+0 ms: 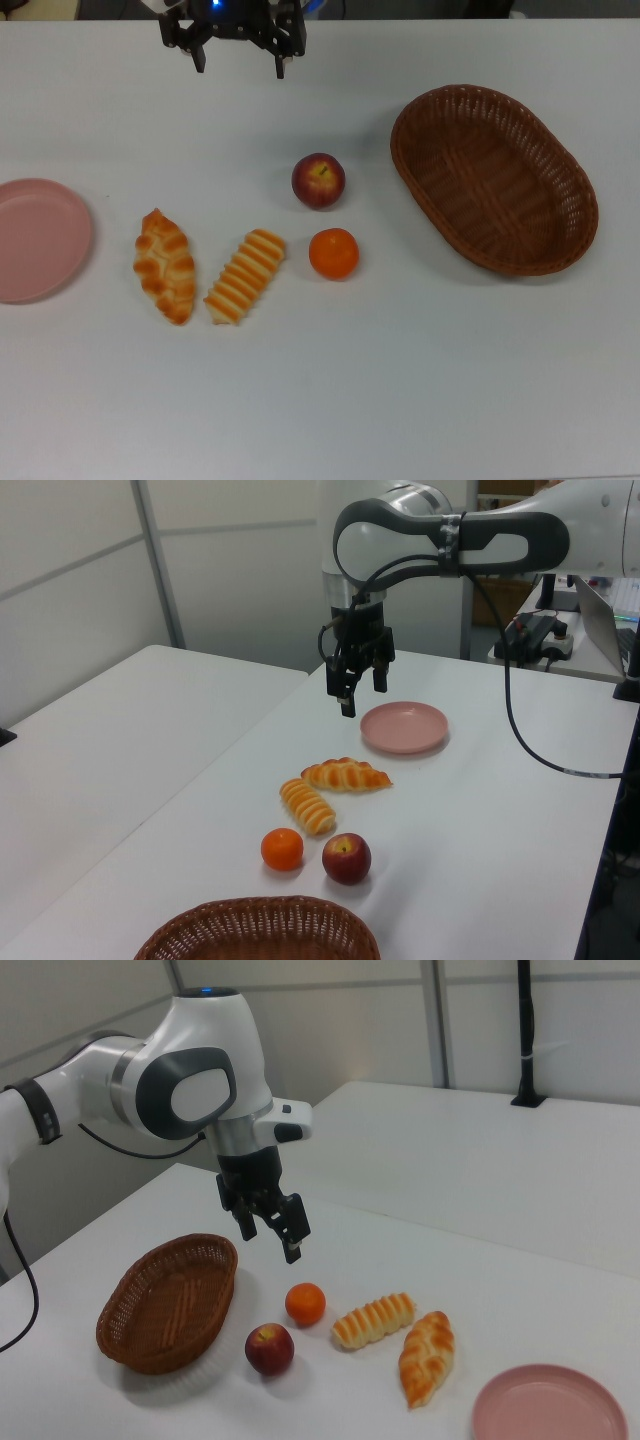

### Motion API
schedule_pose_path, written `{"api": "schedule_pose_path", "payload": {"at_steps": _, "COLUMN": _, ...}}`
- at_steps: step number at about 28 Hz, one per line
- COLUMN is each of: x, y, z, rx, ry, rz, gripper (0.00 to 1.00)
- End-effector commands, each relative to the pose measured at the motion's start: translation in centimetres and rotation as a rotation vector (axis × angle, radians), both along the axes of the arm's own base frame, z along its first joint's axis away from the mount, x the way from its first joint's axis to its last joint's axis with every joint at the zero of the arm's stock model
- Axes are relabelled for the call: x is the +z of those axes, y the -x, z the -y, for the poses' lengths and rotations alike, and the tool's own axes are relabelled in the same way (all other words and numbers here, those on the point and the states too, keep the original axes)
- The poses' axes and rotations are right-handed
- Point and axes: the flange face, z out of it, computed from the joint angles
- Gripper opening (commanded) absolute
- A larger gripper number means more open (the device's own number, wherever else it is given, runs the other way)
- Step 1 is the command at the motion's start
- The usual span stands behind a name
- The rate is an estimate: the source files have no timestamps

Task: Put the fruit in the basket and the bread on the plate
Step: 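Lower the gripper toward the red apple beside the breads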

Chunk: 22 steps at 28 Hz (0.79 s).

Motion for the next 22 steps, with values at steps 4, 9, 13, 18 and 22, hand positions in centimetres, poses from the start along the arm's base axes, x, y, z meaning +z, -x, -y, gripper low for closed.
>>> {"api": "schedule_pose_path", "payload": {"at_steps": 4, "x": -5.6, "y": -0.6, "z": -4.6, "rx": 0.133, "ry": 0.044, "rz": -0.001, "gripper": 1.0}}
{"api": "schedule_pose_path", "payload": {"at_steps": 9, "x": -9.4, "y": 0.2, "z": -7.7, "rx": 0.144, "ry": 0.067, "rz": 0.021, "gripper": 1.0}}
{"api": "schedule_pose_path", "payload": {"at_steps": 13, "x": -12.1, "y": 0.7, "z": -9.4, "rx": 0.121, "ry": 0.106, "rz": 0.045, "gripper": 1.0}}
{"api": "schedule_pose_path", "payload": {"at_steps": 18, "x": -14.9, "y": 1.4, "z": -10.2, "rx": 0.117, "ry": 0.125, "rz": 0.054, "gripper": 1.0}}
{"api": "schedule_pose_path", "payload": {"at_steps": 22, "x": -17.4, "y": 2.3, "z": -11.1, "rx": 0.145, "ry": 0.142, "rz": 0.05, "gripper": 1.0}}
